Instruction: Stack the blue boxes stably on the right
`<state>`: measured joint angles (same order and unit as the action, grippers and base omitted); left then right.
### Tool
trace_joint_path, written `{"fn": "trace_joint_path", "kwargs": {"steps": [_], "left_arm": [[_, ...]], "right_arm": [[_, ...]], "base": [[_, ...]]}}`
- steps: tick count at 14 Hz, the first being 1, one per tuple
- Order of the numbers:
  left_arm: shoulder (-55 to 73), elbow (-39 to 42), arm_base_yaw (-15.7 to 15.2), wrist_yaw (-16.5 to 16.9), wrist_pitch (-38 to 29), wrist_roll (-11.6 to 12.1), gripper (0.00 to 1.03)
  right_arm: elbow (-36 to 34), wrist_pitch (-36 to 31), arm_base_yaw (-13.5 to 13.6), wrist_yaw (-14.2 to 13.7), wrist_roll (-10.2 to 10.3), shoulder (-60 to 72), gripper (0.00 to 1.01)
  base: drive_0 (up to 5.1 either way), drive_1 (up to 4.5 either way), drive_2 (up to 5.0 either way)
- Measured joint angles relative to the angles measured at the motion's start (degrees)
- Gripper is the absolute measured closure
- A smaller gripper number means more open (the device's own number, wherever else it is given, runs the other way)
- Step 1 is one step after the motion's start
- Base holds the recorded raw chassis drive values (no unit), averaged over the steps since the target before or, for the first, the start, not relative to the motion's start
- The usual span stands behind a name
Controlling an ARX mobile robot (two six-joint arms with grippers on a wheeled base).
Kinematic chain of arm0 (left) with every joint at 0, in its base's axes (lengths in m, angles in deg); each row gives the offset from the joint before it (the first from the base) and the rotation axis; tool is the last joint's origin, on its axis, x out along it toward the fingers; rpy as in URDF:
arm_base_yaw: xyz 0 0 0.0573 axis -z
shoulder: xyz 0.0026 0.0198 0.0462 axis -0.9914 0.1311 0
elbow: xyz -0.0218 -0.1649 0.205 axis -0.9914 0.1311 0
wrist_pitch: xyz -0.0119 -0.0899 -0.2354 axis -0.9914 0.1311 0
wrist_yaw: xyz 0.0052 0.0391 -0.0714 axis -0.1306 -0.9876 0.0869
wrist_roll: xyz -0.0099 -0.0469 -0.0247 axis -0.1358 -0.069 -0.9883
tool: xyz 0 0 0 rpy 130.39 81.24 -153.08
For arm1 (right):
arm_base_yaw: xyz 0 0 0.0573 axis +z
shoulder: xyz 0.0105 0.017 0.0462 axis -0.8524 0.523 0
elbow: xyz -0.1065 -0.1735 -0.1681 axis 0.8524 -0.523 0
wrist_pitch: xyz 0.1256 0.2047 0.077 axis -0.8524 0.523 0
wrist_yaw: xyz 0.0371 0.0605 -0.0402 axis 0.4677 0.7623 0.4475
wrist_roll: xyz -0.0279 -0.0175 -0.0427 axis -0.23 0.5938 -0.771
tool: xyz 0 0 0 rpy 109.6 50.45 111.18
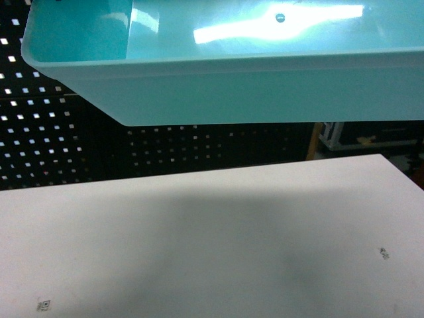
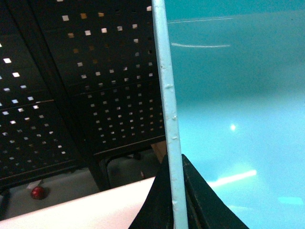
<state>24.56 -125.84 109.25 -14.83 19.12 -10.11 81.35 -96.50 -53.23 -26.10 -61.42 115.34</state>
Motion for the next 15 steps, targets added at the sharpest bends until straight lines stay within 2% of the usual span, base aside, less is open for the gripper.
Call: {"fn": "trace_joint_path", "kwargs": {"steps": [15], "left_arm": [[0.0, 0.0, 0.0, 0.0, 0.0, 0.0, 1.01]], "right_arm": [[0.0, 0.0, 0.0, 0.0, 0.0, 0.0, 0.94]], "base": [[-1.6, -1.61, -1.6]]}}
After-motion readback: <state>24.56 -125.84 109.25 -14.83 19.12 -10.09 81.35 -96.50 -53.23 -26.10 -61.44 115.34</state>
